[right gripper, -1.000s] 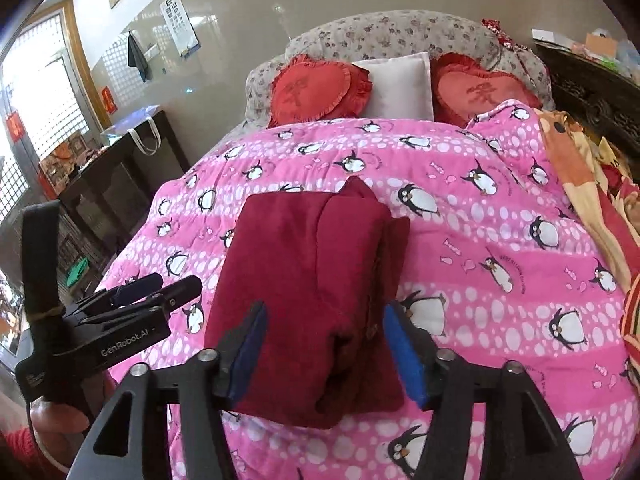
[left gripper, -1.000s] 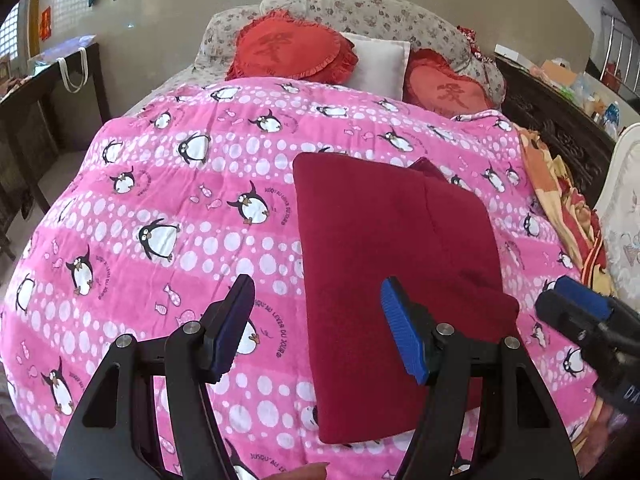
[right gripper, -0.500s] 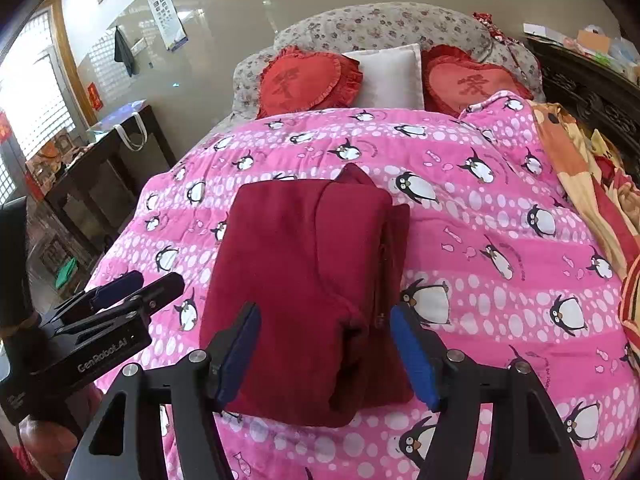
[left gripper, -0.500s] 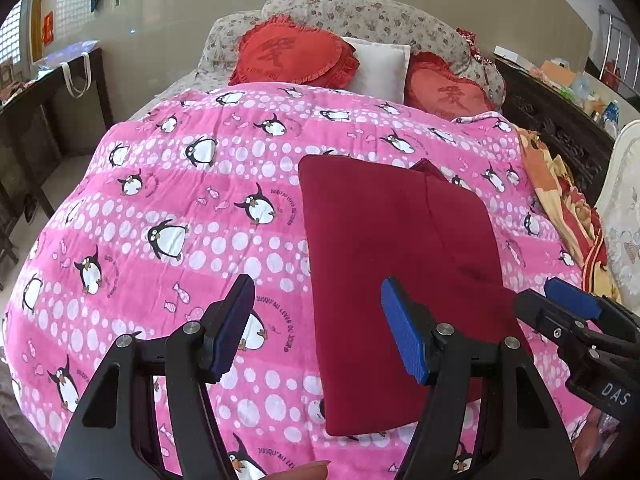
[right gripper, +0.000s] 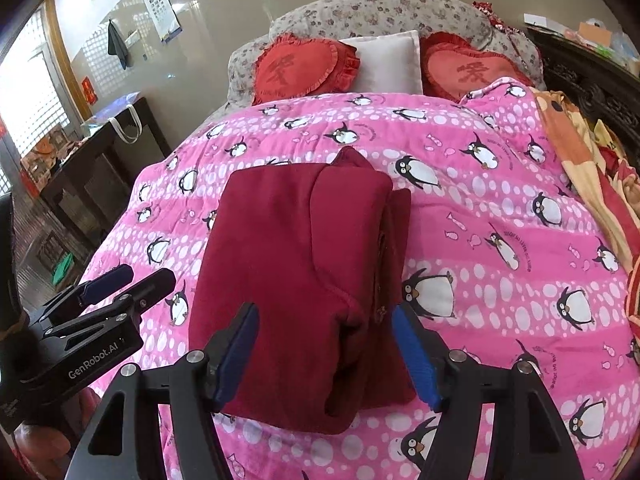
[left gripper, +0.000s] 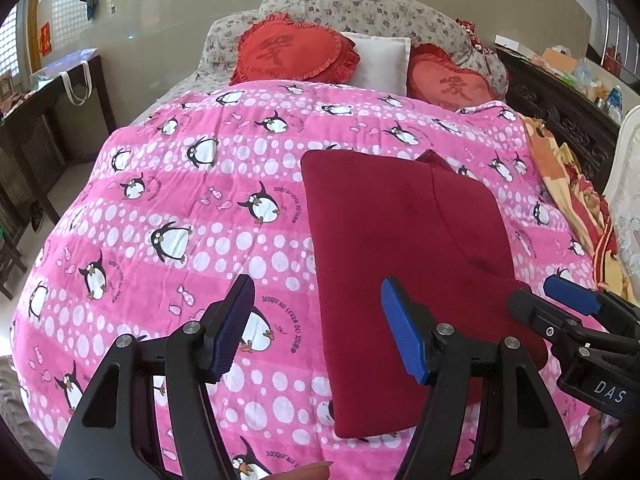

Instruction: Fold small clothes

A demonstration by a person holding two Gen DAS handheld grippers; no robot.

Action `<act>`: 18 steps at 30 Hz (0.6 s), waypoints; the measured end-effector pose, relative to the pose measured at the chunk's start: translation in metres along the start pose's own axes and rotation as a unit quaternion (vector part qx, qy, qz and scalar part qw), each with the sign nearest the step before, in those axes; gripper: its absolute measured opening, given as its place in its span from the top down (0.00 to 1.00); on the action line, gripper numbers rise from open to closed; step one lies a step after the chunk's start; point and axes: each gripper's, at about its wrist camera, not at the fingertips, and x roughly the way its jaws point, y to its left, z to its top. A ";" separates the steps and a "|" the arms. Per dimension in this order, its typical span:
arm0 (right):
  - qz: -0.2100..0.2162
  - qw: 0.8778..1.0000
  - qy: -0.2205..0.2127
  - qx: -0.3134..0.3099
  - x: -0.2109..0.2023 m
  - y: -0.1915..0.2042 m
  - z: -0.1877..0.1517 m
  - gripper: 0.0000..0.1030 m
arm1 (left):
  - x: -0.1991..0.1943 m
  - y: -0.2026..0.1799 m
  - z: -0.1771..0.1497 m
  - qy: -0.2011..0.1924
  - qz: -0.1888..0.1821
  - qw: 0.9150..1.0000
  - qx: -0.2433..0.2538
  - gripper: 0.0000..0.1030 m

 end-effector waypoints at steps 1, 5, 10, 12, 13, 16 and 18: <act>0.000 1.000 0.000 0.000 0.000 0.000 0.000 0.35 | 0.001 0.000 0.000 0.000 0.001 1.000 0.000 0.36; 0.000 1.000 0.001 -0.002 0.002 0.000 0.001 0.35 | 0.004 -0.001 -0.002 0.005 0.001 1.000 0.002 0.36; 0.000 1.000 0.004 -0.005 0.004 0.002 0.002 0.35 | 0.005 -0.003 -0.003 0.006 0.003 1.000 0.008 0.36; 0.001 1.000 0.005 -0.004 0.005 0.001 0.002 0.35 | 0.005 -0.003 -0.003 0.006 0.003 1.000 0.008 0.36; 0.001 1.000 0.005 -0.003 0.005 0.001 0.003 0.35 | 0.005 -0.003 -0.003 0.006 0.004 1.000 0.009 0.36; 0.001 1.000 0.008 -0.002 0.007 0.000 0.002 0.35 | 0.005 -0.004 -0.003 0.006 0.004 1.000 0.009 0.36; 0.002 1.000 0.009 -0.002 0.008 0.000 0.002 0.35 | 0.005 -0.004 -0.003 0.006 0.004 1.000 0.008 0.36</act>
